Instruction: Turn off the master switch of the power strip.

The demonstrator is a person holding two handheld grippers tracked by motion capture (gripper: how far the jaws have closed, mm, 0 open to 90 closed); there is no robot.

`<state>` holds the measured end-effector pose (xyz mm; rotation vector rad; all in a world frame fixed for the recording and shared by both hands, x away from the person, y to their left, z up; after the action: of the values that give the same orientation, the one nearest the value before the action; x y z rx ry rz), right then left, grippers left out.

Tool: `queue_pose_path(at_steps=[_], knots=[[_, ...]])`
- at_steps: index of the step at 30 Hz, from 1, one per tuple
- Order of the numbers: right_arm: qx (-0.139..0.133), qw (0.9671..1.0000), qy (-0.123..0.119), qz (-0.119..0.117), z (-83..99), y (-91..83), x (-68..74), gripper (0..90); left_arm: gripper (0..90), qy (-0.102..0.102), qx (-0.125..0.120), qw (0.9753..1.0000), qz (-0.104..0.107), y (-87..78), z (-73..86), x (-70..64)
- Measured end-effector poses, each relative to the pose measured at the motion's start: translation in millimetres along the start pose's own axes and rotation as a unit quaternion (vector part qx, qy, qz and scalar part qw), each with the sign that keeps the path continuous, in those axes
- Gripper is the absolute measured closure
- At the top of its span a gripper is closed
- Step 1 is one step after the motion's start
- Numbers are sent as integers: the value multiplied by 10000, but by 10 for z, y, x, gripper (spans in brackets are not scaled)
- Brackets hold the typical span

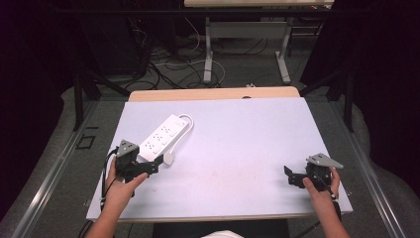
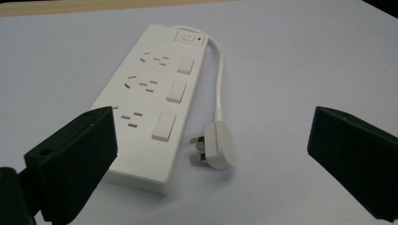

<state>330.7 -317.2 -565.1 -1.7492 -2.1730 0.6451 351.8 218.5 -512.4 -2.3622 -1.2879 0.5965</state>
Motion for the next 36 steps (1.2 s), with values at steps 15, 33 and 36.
queue_pose_path(at_steps=[15,33,36], knots=[[24,10000,31,-42,1,-13,0,0,52,97,-84,9999,74,-15,-340,-59],[19,10000,26,-28,1,-14,-4,0,126,151,-55,9999,28,19,-623,-76],[14,10000,24,-24,1,-14,-7,0,164,108,-48,9999,-26,38,-659,-81]])
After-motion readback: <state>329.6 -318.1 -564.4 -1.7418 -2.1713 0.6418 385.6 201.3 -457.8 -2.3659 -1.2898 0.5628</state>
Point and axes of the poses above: each handheld gripper's, and its own axes: y roughly forward along the jaws, z roughly out of its underside, x roughly to its left, the point moved 2 cm from there along y, roughly forward along the jaws, and after that the axes turned 5 degrees about z, right-handed, at the moved point
